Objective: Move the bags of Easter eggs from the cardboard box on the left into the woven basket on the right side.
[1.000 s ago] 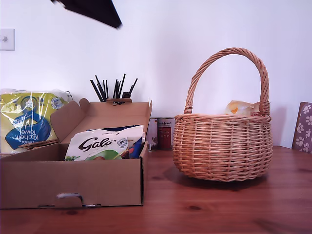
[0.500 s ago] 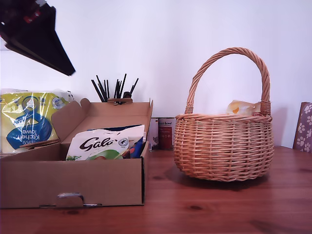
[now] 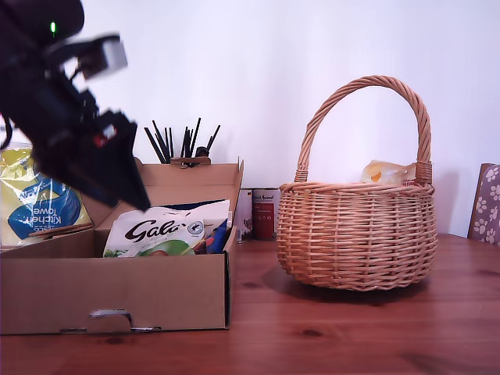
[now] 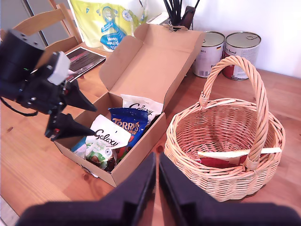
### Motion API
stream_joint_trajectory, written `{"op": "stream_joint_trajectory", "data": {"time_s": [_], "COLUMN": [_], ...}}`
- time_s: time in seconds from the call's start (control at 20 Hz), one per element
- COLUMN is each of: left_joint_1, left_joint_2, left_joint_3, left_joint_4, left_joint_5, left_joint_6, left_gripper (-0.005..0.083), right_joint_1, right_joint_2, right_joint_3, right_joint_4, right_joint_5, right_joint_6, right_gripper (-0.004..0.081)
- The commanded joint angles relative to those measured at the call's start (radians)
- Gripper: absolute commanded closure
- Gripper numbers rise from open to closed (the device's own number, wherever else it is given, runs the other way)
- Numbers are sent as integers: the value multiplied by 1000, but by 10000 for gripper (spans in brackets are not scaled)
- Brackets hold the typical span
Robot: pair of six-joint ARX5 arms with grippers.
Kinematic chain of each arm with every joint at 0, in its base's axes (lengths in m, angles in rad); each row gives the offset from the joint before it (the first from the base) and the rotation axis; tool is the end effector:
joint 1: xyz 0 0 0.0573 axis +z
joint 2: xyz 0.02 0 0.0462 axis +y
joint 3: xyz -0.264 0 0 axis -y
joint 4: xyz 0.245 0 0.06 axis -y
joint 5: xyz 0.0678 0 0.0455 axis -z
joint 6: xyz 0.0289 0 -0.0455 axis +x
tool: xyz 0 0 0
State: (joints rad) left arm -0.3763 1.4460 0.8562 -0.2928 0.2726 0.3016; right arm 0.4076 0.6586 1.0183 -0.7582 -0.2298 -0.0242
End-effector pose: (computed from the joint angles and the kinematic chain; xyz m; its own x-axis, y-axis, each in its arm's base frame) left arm 0.2621 -0.1119 0.2052 0.4700 -0.4752 -0.7439 0.7032 0.7109 -0.0099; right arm 0.0964 0.0488 0.3702 0.7336 0.5649 -0.3778 -0.5872 0.8068 0.0661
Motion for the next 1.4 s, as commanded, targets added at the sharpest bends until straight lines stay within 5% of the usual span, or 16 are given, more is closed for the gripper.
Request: {"op": "stream_joint_trajectory", "data": {"time_s": [0.0,0.25,0.75,0.9,1.05,1.15,1.35], "left_joint_1": [14,4,-8,-17,-17,-16,-16], "left_joint_2": [49,120,211,224,224,221,177], "left_joint_3": [-5,-5,-5,-5,-5,-3,8], "left_joint_4": [6,1,11,34,50,59,40], "left_joint_5": [69,277,280,260,258,260,264], "left_joint_6": [-15,-44,-66,-67,-58,-59,-59], "left_gripper": [13,13,26,235,646,717,716], "right_joint_1": [5,5,5,5,5,5,5], "right_joint_2": [-2,2,26,26,26,26,26], "right_joint_3": [-5,-5,-5,-5,-5,-5,-5], "right_joint_4": [4,-25,-55,-60,-69,-71,-72], "right_joint_5": [-6,-48,-57,-60,-60,-59,-59], "right_joint_6": [-3,-15,-32,-32,-32,-32,-33], "right_gripper": [782,782,782,782,782,782,782]}}
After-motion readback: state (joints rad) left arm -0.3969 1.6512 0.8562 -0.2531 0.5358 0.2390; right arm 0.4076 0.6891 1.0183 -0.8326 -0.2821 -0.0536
